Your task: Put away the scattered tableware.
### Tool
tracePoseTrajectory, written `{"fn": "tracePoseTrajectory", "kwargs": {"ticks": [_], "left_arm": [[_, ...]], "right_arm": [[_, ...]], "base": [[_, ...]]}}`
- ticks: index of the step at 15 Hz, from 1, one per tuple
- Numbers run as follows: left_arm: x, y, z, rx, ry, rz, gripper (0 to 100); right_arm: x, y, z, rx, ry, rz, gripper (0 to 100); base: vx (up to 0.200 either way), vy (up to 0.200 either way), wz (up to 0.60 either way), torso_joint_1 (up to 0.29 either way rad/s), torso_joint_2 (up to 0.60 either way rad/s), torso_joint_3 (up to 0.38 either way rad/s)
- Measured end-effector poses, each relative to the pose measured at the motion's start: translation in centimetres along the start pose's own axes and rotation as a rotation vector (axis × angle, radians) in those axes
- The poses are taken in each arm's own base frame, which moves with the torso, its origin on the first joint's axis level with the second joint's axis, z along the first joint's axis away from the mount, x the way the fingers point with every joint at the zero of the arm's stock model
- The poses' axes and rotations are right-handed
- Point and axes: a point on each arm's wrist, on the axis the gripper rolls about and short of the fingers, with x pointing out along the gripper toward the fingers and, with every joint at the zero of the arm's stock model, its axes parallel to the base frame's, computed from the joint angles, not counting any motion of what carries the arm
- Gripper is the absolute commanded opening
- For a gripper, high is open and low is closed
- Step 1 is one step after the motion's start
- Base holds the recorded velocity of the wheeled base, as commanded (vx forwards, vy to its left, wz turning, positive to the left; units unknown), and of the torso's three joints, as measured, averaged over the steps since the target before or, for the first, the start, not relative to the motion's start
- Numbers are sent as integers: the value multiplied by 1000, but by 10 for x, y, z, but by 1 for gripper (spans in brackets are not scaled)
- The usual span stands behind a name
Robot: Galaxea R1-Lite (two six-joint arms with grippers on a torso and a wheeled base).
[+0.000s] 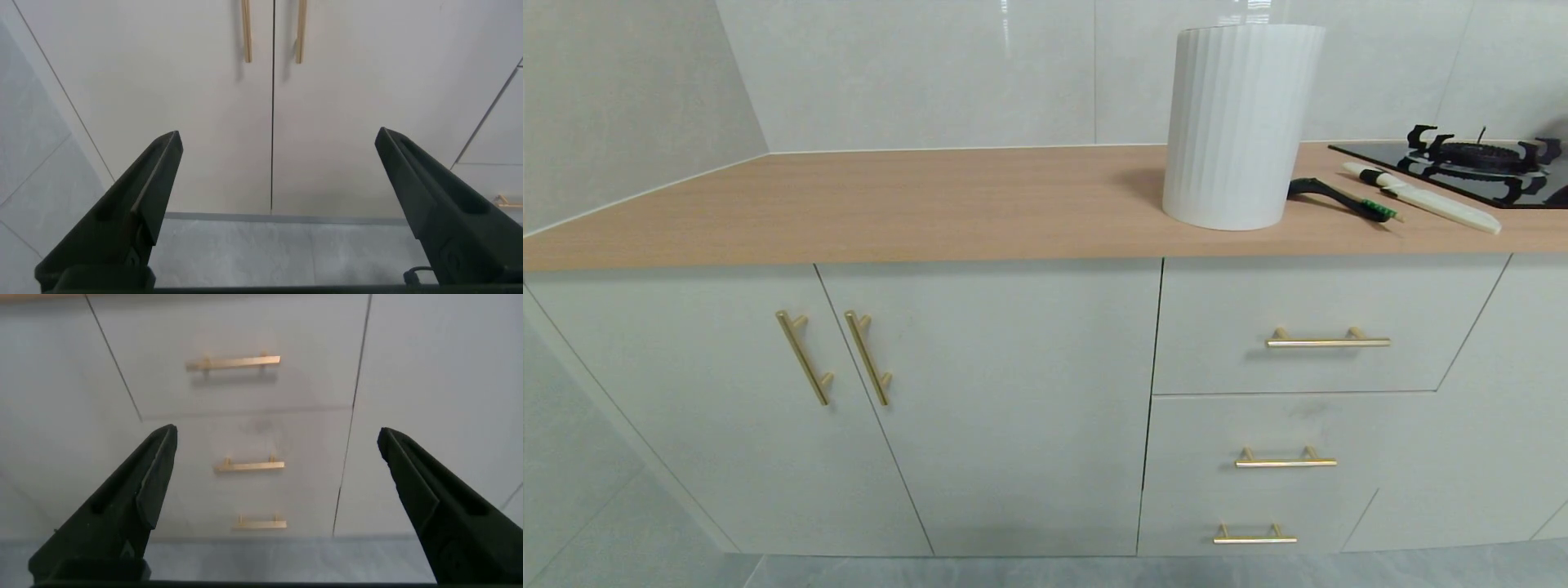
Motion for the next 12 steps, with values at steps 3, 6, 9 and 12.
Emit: {"fn": "tracePoseTrajectory", "kwargs": {"ticks": [3, 6, 9, 12], "left_arm": [[0, 0, 0, 0, 0, 0, 100], [0, 0, 0, 0, 0, 0, 100], [0, 0, 0, 0, 0, 0, 100], [0, 0, 0, 0, 0, 0, 100]], "right_arm": [[36, 1, 5, -31, 199, 0, 100], [74, 2, 0, -68, 381, 37, 100], [122, 2, -8, -64, 500, 68, 100], [177, 1, -29, -59, 572, 75, 100]], "base": [[0, 0, 0, 0, 0, 0], [0, 0, 0, 0, 0, 0], [0, 0, 0, 0, 0, 0], [0, 0, 0, 0, 0, 0]]}}
